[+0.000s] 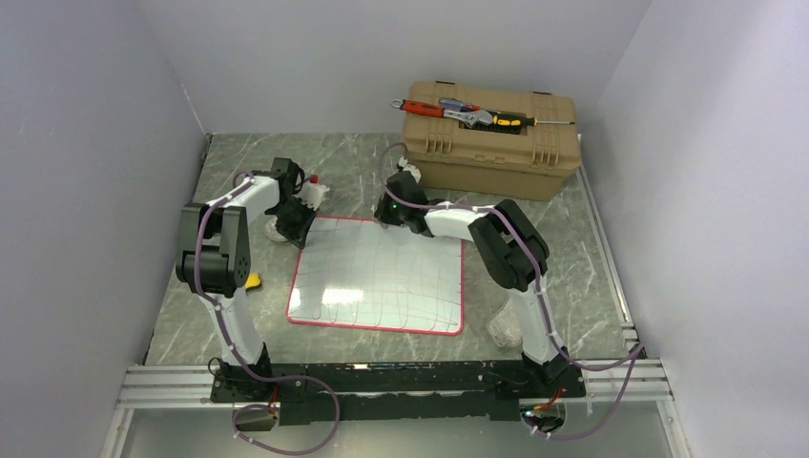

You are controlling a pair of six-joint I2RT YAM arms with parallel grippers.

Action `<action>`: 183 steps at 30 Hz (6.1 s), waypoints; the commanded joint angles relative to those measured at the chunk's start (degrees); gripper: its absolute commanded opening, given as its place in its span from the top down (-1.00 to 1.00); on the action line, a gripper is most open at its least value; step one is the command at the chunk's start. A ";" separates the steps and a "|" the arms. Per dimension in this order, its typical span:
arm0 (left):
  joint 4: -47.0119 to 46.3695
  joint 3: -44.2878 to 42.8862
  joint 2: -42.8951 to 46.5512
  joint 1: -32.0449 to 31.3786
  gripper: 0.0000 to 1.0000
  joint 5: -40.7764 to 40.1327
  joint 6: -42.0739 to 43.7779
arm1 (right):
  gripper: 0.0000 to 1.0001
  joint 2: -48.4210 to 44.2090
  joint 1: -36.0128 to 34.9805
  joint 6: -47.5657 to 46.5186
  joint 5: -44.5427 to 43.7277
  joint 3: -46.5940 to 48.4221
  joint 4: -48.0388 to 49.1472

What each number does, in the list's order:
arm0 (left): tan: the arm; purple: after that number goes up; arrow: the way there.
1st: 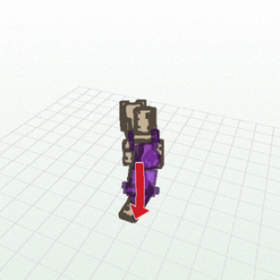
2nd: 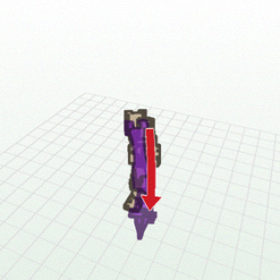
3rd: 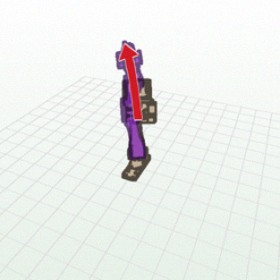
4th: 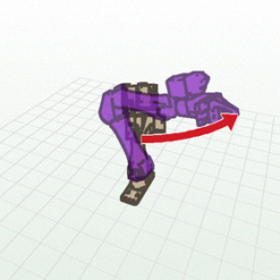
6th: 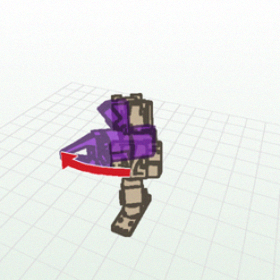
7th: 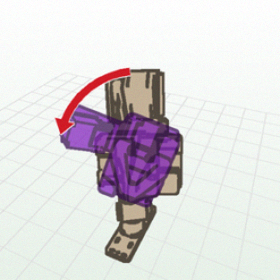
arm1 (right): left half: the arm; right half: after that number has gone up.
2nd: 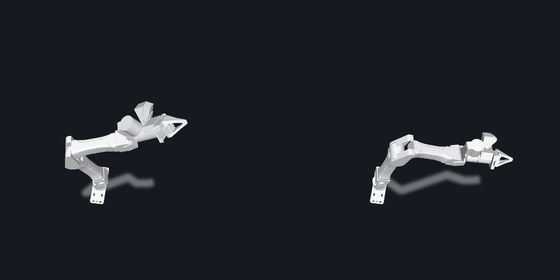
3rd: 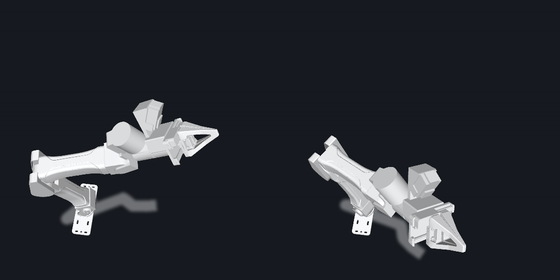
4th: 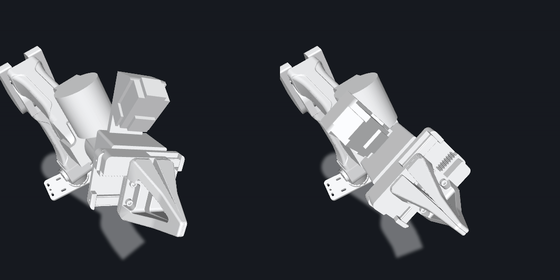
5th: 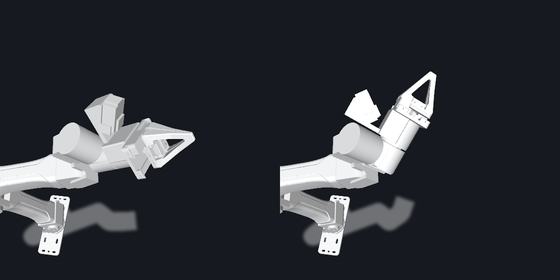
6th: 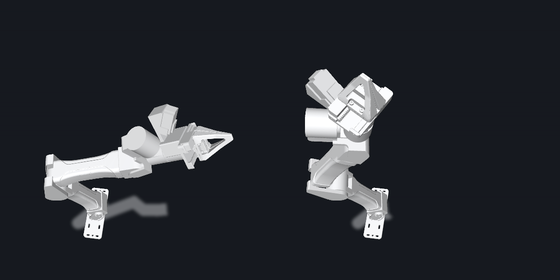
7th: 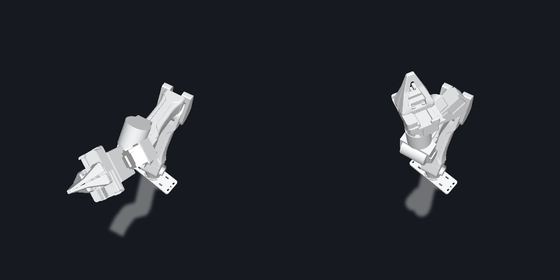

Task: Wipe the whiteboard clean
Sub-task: Hold the whiteboard at the center of the board.

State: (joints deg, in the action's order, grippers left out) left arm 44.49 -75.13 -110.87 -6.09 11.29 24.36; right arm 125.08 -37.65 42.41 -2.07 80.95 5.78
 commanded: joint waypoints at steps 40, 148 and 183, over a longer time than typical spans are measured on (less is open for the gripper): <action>-3.44 3.19 -8.22 -1.43 0.94 2.05 2.74 | 1.00 -8.26 7.82 -8.41 34.20 -19.37 -13.97; 0.96 1.53 -7.59 0.20 0.95 4.05 3.49 | 1.00 23.36 -4.43 12.25 16.72 18.41 -16.28; 1.02 2.89 -6.65 1.16 0.95 4.75 4.47 | 1.00 -10.60 2.49 5.08 8.29 -40.03 -1.92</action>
State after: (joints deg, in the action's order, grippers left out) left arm 46.92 -77.12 -112.20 -4.51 16.21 26.92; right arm 114.52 -36.75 54.48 12.23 55.40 21.56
